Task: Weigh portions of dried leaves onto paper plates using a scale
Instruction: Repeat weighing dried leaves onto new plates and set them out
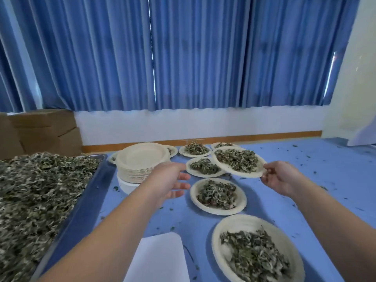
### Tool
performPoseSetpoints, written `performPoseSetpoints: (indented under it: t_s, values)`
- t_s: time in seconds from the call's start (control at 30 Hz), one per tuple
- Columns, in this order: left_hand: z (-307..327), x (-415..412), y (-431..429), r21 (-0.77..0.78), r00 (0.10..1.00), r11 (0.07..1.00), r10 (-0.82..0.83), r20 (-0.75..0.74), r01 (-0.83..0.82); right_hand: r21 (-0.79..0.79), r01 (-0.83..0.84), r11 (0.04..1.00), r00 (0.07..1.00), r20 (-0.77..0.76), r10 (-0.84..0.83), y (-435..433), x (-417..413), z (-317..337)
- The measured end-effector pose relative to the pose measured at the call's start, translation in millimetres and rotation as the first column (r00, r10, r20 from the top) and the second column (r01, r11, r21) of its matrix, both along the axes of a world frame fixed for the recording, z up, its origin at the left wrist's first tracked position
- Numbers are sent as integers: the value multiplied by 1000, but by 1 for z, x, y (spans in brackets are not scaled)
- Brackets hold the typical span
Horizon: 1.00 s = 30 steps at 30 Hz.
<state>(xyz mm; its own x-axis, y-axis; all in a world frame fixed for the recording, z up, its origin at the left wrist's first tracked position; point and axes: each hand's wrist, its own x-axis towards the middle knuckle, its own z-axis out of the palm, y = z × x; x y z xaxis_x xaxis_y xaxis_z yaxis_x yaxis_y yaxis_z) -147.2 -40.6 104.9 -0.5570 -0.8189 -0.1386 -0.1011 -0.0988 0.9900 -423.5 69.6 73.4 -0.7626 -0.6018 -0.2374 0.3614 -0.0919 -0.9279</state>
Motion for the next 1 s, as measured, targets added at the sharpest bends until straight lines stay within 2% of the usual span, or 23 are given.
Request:
performPoseSetpoints:
  t_s: [0.2, 0.33, 0.57, 0.77, 0.87, 1.0]
  values:
    - [-16, -24, -23, -4, 997, 1000, 6, 74, -6, 114, 189, 975, 982, -19, -188, -25, -58, -41]
    - [-27, -36, -32, -8, 994, 999, -37, 100, 37, 122, 258, 958, 966, -28, -256, -39, -76, -50]
    - [-32, -45, -31, 6, 991, 997, -73, 109, 72, 184, 197, 963, 980, -7, -199, -53, -77, -45]
    - [-25, -39, -23, 17, 995, 999, -51, 80, 50, 158, 153, 976, 988, -5, -154, -53, -70, -44]
    - [-18, -27, -18, 31, 999, 999, -18, 38, 17, 189, 119, 975, 993, -31, -115, -44, -63, -40]
    - [-12, 1, -5, 73, 996, 995, 72, -55, -68, 223, 109, 969, 987, -141, -79, -31, -50, -30]
